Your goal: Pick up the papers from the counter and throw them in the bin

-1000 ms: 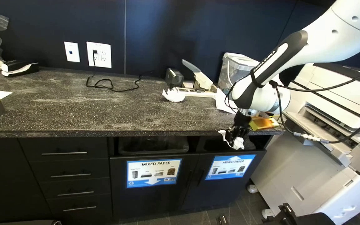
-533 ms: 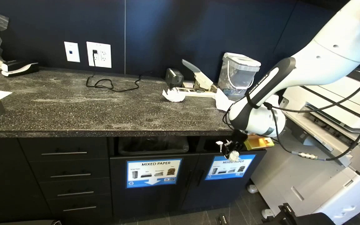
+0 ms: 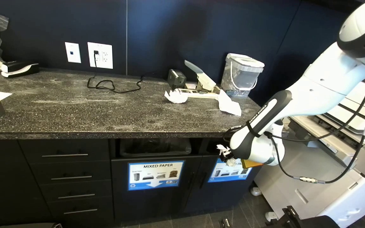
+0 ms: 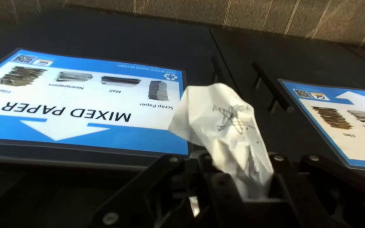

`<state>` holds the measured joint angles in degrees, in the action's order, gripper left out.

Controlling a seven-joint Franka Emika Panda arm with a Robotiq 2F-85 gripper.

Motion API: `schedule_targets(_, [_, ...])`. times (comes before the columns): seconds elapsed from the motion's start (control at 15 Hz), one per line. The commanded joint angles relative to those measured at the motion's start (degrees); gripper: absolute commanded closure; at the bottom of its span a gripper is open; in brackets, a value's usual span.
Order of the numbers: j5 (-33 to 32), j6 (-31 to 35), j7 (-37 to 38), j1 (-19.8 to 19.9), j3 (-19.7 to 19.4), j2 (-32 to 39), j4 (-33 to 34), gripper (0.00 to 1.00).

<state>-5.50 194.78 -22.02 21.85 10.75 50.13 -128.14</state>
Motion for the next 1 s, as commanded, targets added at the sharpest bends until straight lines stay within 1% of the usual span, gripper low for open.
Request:
schedule_targets(0.0, [-6.76,10.72,4.44,0.05,-1.74,4.53,3.63,0.97])
schedule_targets(0.07, [-7.56,14.22,5.31,-1.86,-3.33,6.01,4.57,0.97])
schedule_targets(0.13, [-8.96,16.91,6.24,-1.85,-3.92,7.11,5.77,0.97])
schedule_targets(0.2, [-10.27,18.2,7.44,-1.38,-4.18,7.96,7.09,0.97])
schedule_targets(0.27, [-10.46,20.22,8.14,-2.78,-5.37,9.26,8.13,0.97])
schedule_targets(0.33, [-10.6,21.75,8.92,-3.46,-6.13,10.46,9.29,0.97])
schedule_targets(0.4, [-11.43,22.43,9.85,-3.1,-6.44,11.2,10.3,0.97])
schedule_targets(0.53, [-10.75,24.97,10.33,-5.26,-8.29,13.65,12.09,0.97])
schedule_targets(0.6, [-11.04,25.94,11.02,-4.96,-8.51,14.45,12.99,0.97])
schedule_targets(0.73, [-10.51,29.72,11.48,-6.28,-9.7,17.25,15.01,0.97])
schedule_targets(0.87, [-11.72,32.46,13.33,-5.39,-9.7,19.3,17.23,0.97])
schedule_targets(0.93, [-11.15,34.41,13.54,-6.18,-10.04,21.06,18.44,0.97])
